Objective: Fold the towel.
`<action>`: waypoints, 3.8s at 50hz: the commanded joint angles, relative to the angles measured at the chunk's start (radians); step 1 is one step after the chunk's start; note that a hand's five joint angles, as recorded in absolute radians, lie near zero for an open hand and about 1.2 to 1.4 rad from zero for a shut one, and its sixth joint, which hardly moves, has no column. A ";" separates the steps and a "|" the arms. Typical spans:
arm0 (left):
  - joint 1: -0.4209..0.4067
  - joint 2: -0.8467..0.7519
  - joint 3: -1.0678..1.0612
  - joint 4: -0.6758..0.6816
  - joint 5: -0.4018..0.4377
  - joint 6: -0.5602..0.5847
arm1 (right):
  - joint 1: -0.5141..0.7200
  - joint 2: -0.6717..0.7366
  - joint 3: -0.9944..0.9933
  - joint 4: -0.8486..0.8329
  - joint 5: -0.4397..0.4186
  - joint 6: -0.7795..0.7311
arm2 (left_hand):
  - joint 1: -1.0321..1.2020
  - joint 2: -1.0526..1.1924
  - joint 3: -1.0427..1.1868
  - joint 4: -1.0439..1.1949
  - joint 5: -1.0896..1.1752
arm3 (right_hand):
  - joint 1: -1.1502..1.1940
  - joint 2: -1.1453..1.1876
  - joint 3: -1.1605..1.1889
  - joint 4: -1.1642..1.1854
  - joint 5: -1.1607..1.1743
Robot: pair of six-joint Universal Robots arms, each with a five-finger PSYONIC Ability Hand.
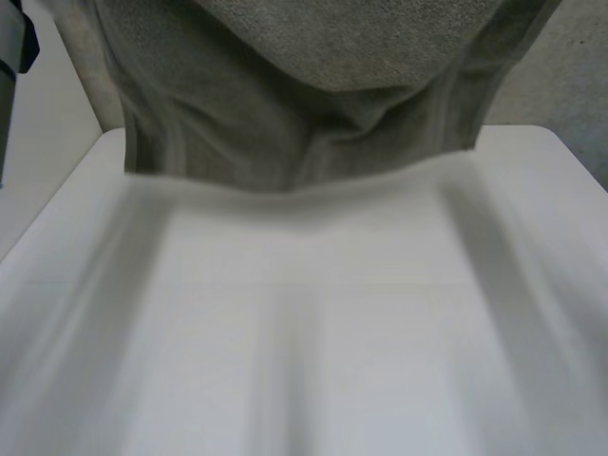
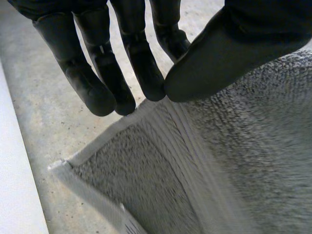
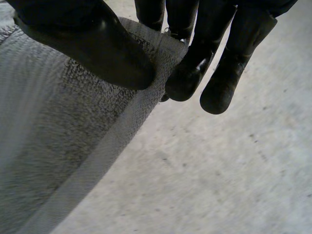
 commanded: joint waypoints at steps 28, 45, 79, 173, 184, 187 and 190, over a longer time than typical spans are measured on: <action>0.079 0.269 -0.851 -0.029 0.088 0.338 | -0.240 -0.327 0.578 0.517 -0.272 -0.223 | -0.121 -0.129 -0.159 -0.135 -0.318 | 0.047 0.083 0.045 0.047 0.048; 0.067 0.307 -0.859 -0.075 0.169 0.341 | -0.382 -0.360 0.498 0.644 -0.433 -0.227 | -0.121 -0.129 -0.159 -0.135 -0.318 | 0.047 0.083 0.045 0.047 0.048; -0.021 -0.619 -0.036 -0.063 0.011 0.391 | -0.087 0.460 0.054 0.378 0.001 -0.214 | -0.121 -0.129 -0.159 -0.135 -0.318 | 0.047 0.083 0.045 0.047 0.048; -0.042 -0.091 -0.619 0.139 0.065 0.212 | 0.250 0.270 0.182 0.233 0.076 -0.385 | -1.328 -1.335 -1.365 -1.341 -1.524 | 0.047 0.083 0.045 0.047 0.048; -0.056 -0.102 -0.589 0.139 0.064 0.212 | 0.539 0.511 0.108 0.239 0.061 -0.393 | -1.328 -1.335 -1.365 -1.341 -1.524 | 0.047 0.083 0.045 0.047 0.048; -0.064 -0.111 -0.569 0.139 0.062 0.212 | 0.560 0.523 0.111 0.229 0.062 -0.392 | -1.325 -1.333 -1.362 -1.339 -1.521 | 0.047 0.083 0.045 0.047 0.048; -0.097 -0.130 -0.543 0.141 0.059 0.212 | 0.557 0.515 0.120 0.225 0.043 -0.381 | -1.325 -1.333 -1.362 -1.339 -1.521 | 0.047 0.083 0.045 0.047 0.048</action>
